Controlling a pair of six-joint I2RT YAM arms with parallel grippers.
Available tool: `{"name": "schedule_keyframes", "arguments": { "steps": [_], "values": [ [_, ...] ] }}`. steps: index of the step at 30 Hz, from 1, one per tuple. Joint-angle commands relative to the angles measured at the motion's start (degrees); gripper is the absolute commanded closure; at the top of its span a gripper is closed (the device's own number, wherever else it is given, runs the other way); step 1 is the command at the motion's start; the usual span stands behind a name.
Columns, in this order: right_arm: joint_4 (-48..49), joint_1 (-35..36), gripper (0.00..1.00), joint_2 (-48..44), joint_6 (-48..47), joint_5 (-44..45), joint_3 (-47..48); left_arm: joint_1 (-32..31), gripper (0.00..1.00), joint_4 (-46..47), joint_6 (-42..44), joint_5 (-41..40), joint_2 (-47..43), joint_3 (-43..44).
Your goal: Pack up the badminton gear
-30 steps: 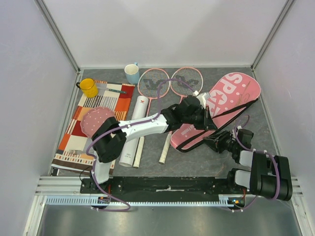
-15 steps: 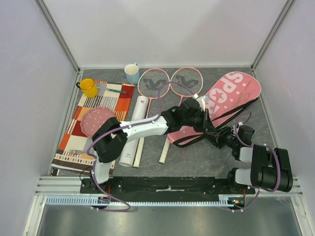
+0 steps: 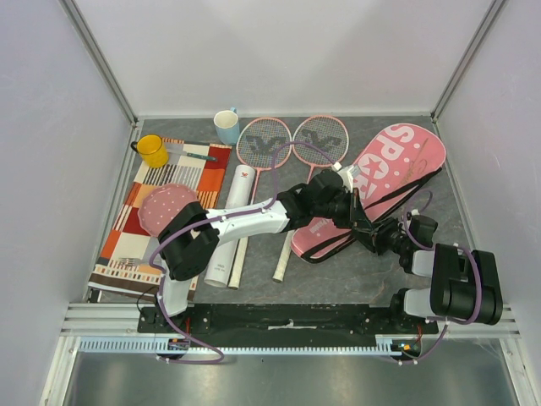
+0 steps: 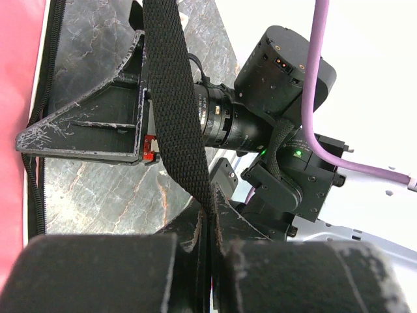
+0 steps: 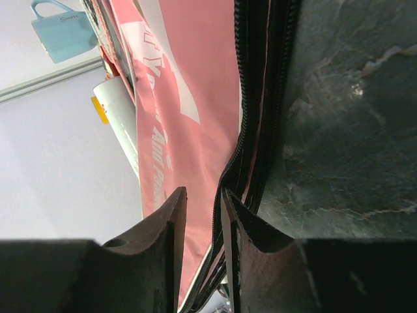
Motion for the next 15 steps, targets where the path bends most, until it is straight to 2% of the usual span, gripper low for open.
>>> {"name": "schedule_keyframes", "arguments": {
  "steps": [1, 4, 6, 7, 8, 10, 15],
  "values": [
    [-1.66, -0.21, 0.64, -1.68, -3.65, 0.62, -1.17, -0.48, 0.98, 3.02, -1.68, 1.21, -3.04, -0.03],
    [-5.33, -0.21, 0.64, -3.70, -6.72, 0.70, -0.82, -0.48, 0.98, 2.93, -1.41, 1.30, -2.87, 0.06],
    [-13.67, -0.21, 0.64, -6.24, -9.97, 3.58, 1.62, -0.48, 0.98, 2.67, -1.23, 1.56, -2.43, 0.32],
    [-17.79, -0.21, 0.65, -7.56, -14.51, 5.43, 2.77, -0.48, 0.98, 2.23, -1.23, 1.65, -2.34, 0.50],
    [-24.97, -0.12, 0.65, -10.36, -16.21, 7.19, 3.74, -0.48, 0.98, 2.23, -1.32, 1.74, -2.17, 0.41],
    [-31.15, -0.12, 0.62, -14.49, -19.28, 11.50, 5.85, -0.48, 0.98, 2.31, -1.50, 1.65, -1.99, 0.24],
    [-31.29, -0.12, 0.63, -15.93, -19.74, 13.10, 7.35, -0.57, 0.98, 3.11, -1.76, 1.74, -1.99, 0.32]
  ]
}}
